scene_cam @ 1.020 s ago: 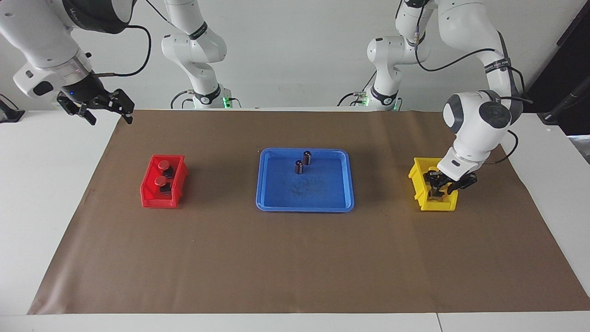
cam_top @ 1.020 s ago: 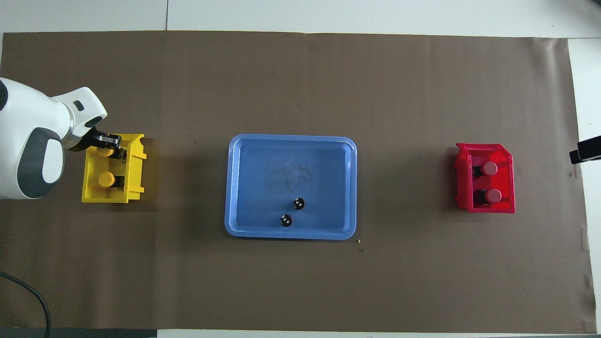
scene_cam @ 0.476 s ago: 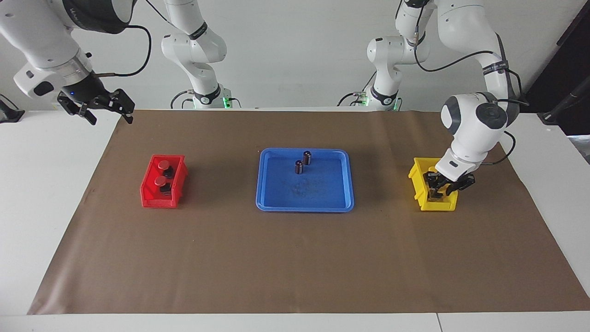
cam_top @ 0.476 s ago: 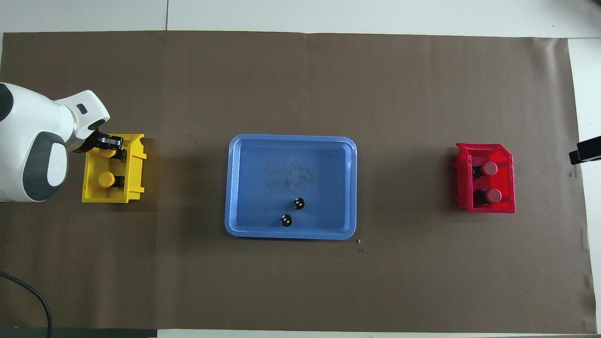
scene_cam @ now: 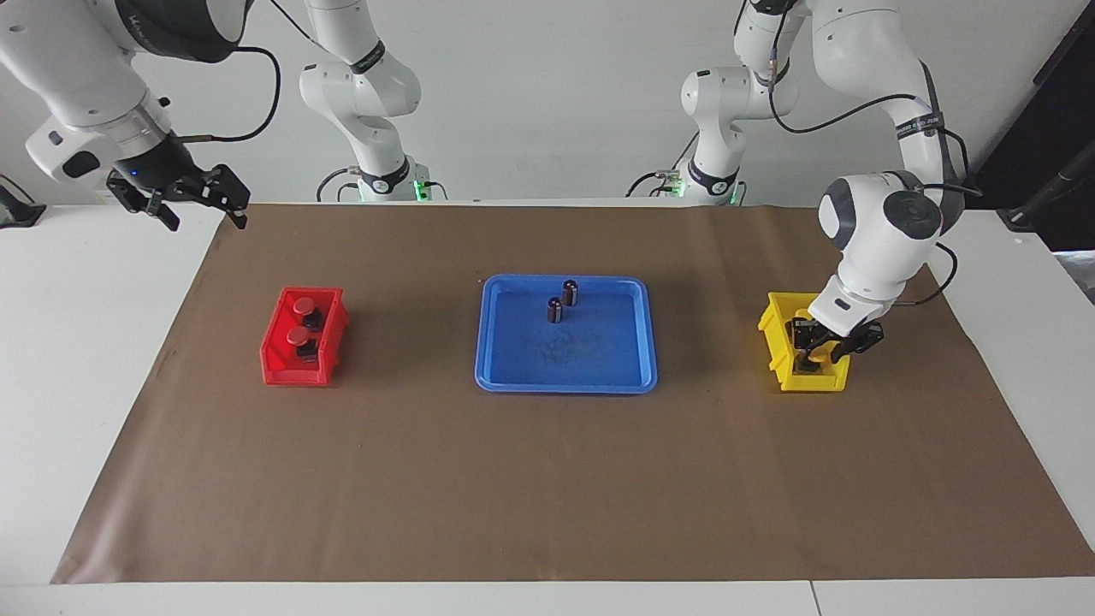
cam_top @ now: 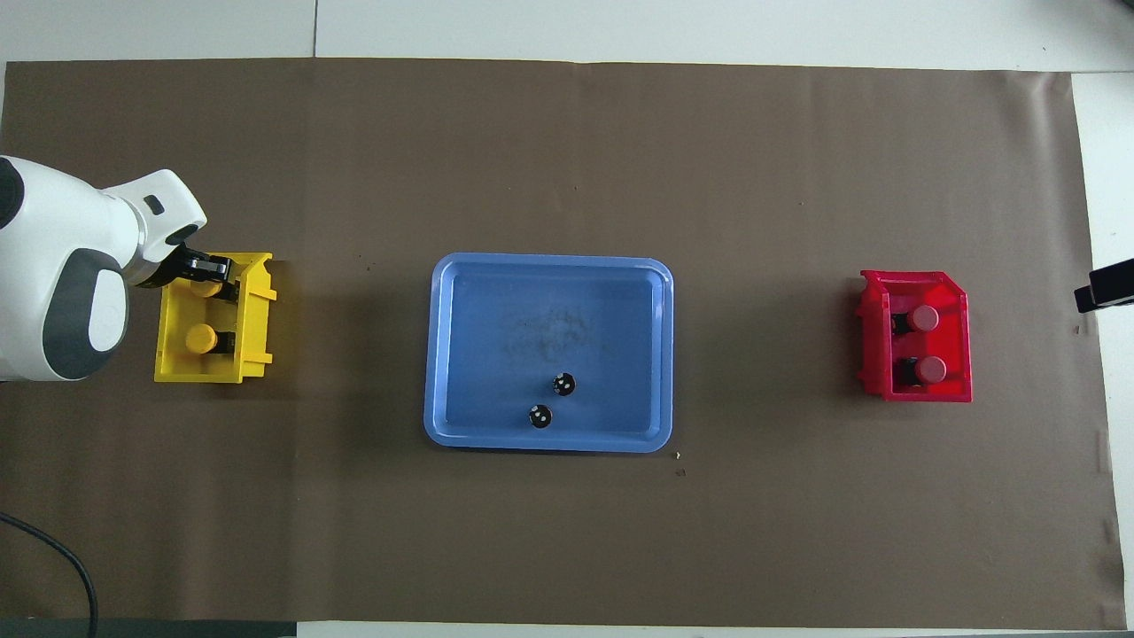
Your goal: Sort red and yellow buttons by color
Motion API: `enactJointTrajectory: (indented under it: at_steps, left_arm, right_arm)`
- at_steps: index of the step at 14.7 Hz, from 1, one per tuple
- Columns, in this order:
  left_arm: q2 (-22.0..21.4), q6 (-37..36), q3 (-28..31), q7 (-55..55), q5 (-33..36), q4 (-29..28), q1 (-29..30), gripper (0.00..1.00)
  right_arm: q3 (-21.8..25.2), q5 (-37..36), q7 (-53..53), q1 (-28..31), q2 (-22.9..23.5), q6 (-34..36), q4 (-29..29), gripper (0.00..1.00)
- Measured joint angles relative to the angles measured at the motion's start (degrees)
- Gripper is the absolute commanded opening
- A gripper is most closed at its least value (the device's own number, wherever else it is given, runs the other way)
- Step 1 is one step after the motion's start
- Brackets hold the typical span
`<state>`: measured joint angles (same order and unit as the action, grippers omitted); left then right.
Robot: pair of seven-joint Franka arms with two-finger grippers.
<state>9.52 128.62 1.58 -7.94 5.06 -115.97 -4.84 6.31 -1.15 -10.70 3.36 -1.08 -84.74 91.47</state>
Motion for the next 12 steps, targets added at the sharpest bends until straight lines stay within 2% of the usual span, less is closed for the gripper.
enactJointTrajectory:
  at_steps: [2,5,7,10,12]
  left_arm:
    - [0.0,-0.1,0.0,0.0,0.0,1.3,0.0,1.0]
    - [0.1,-4.2,-0.1,-0.1,0.0,6.5,0.0,1.0]
    - [0.4,-14.0,-0.6,-0.1,-0.6,14.0,-0.1,1.0]
    - [0.1,-26.2,-1.1,0.1,-7.7,25.1,-0.3,1.0]
    - [-1.1,-31.5,-1.1,0.5,-9.3,28.8,-0.3,1.0]
  right_arm:
    - [-0.1,0.0,0.0,0.0,0.0,0.0,0.0,1.0]
    - [-0.2,0.0,0.0,0.0,0.0,0.0,0.0,1.0]
    - [-0.4,0.0,0.0,0.0,0.0,0.0,0.0,1.0]
    - [-0.4,0.0,0.0,0.0,0.0,0.0,0.0,1.0]
    - [-0.4,0.0,0.0,0.0,0.0,0.0,0.0,1.0]
